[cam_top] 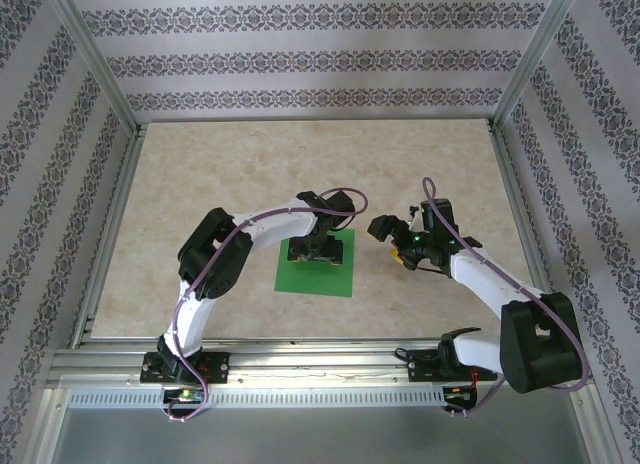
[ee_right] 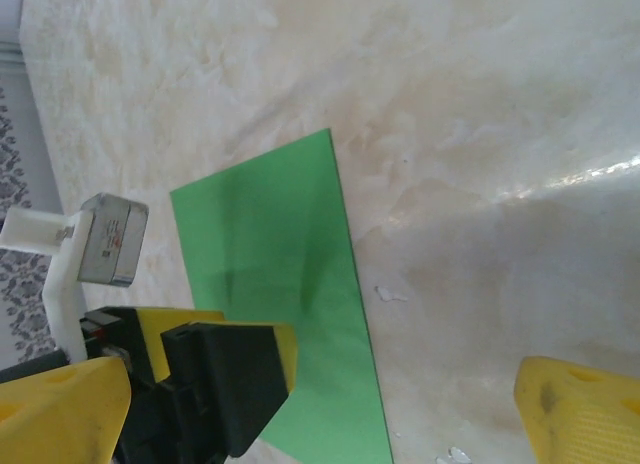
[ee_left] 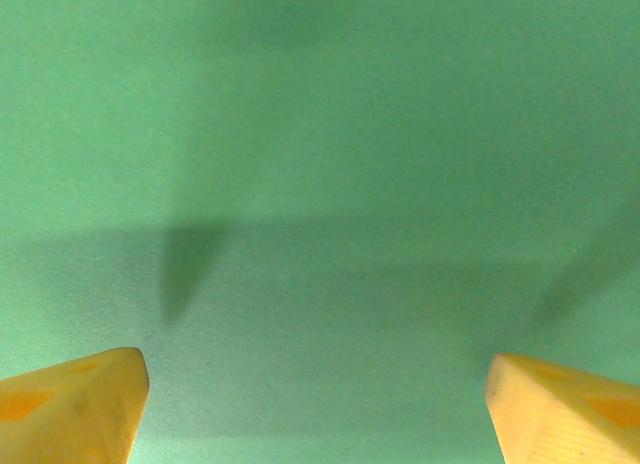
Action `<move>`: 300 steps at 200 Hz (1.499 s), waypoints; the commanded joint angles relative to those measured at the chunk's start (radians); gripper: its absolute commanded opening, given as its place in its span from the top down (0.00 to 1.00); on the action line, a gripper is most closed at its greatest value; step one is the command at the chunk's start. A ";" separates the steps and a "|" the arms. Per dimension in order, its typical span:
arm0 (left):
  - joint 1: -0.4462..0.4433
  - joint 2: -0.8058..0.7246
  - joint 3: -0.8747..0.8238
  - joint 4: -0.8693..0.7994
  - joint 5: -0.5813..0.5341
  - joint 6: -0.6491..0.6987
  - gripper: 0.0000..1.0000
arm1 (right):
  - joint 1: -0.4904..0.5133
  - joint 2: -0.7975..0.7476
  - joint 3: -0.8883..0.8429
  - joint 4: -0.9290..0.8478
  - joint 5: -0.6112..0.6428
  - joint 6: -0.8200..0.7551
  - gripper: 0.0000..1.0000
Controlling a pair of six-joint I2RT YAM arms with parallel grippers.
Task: Fold a paper plane with a square sheet of paper (pick it up from the middle)
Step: First fold the square sheet of paper in half at the center of the table.
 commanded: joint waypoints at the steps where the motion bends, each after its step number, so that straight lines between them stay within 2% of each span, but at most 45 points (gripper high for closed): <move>1: 0.011 0.008 0.022 -0.029 -0.027 -0.029 0.11 | 0.012 0.013 0.027 0.025 -0.045 -0.020 0.02; 70: 0.014 0.029 0.011 0.005 -0.010 -0.054 0.11 | 0.021 0.049 0.038 0.023 -0.042 0.017 0.02; 116: 0.013 0.034 -0.061 0.072 0.012 -0.077 0.12 | 0.032 0.065 0.047 0.016 -0.039 0.025 0.02; 156: 0.010 0.060 -0.064 0.026 -0.034 -0.064 0.12 | 0.041 0.077 0.047 0.011 -0.030 0.028 0.02; 189: 0.008 0.080 -0.059 0.021 -0.026 -0.058 0.12 | 0.074 0.070 0.091 -0.098 0.068 -0.020 0.02; 230: 0.007 0.069 -0.055 0.033 -0.022 -0.052 0.12 | 0.080 0.078 0.111 -0.130 0.080 -0.040 0.02; 300: 0.005 0.026 -0.041 0.053 -0.037 -0.023 0.28 | 0.082 0.038 0.102 -0.145 0.138 -0.035 0.02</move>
